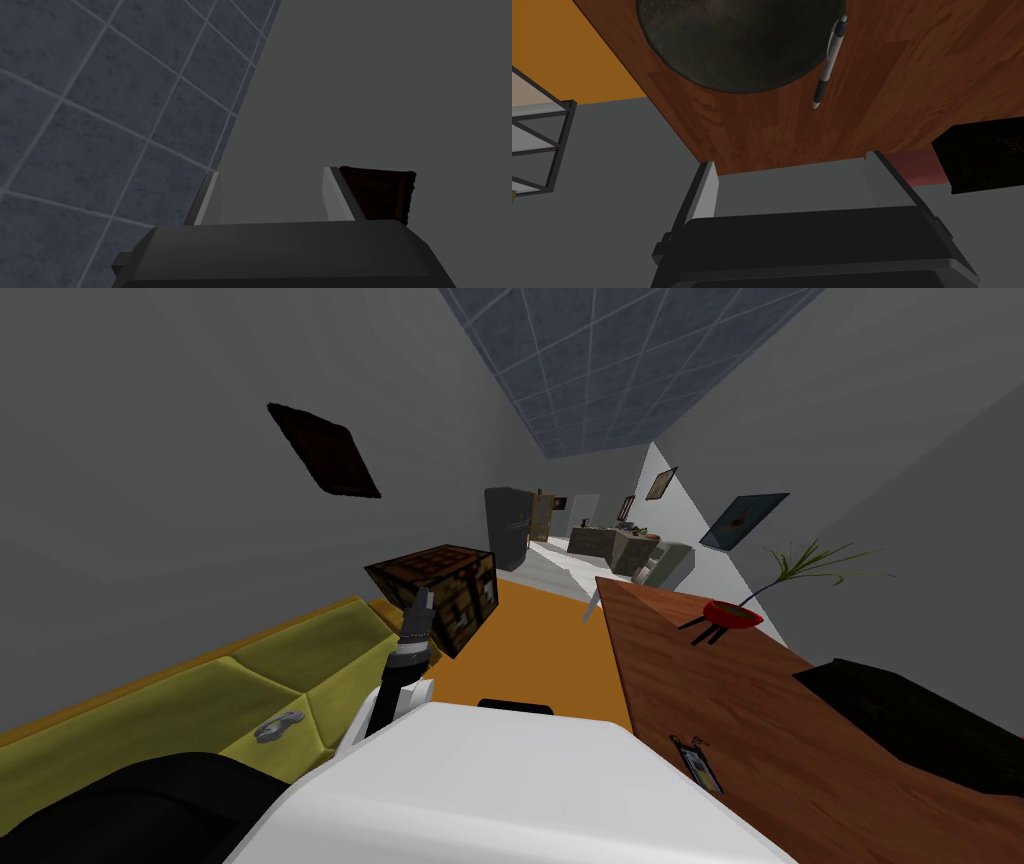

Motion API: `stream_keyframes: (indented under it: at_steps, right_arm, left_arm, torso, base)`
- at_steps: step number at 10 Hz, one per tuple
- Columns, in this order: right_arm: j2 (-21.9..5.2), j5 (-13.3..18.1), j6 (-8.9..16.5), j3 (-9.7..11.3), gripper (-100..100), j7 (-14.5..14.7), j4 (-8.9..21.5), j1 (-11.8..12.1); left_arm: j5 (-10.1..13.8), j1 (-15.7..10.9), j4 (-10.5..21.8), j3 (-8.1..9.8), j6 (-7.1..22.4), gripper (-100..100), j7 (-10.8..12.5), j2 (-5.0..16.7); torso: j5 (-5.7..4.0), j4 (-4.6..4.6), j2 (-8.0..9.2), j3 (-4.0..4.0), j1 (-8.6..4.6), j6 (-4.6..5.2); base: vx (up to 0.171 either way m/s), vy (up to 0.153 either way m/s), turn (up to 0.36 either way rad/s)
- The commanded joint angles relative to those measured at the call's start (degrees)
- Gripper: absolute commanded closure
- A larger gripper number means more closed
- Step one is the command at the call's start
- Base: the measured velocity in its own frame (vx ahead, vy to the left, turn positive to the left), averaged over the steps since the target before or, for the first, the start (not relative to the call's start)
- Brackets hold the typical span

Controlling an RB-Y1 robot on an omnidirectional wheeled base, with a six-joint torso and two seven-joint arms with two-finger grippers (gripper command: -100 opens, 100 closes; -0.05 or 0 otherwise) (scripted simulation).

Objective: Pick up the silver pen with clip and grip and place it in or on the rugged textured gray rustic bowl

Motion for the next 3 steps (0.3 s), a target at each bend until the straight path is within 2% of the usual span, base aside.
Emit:
stream_keyframes:
  at_steps: [1, 3]
  right_arm:
    - [0.00, 0.00, 0.00, 0.00, 0, 0.00, 0.00, 0.00]
    - [0.00, 0.00, 0.00, 0.00, 0, 0.00, 0.00, 0.00]
  left_arm:
    - [0.00, 0.00, 0.00, 0.00, 0.00, 0, 0.00, 0.00]
    - [0.00, 0.00, 0.00, 0.00, 0.00, 0, 0.00, 0.00]
  torso:
    - [0.00, 0.00, 0.00, 0.00, 0.00, 0.00]
    - [0.00, 0.00, 0.00, 0.00, 0.00, 0.00]
  base:
    - [0.000, 0.000, 0.000]
    - [0.000, 0.000, 0.000]
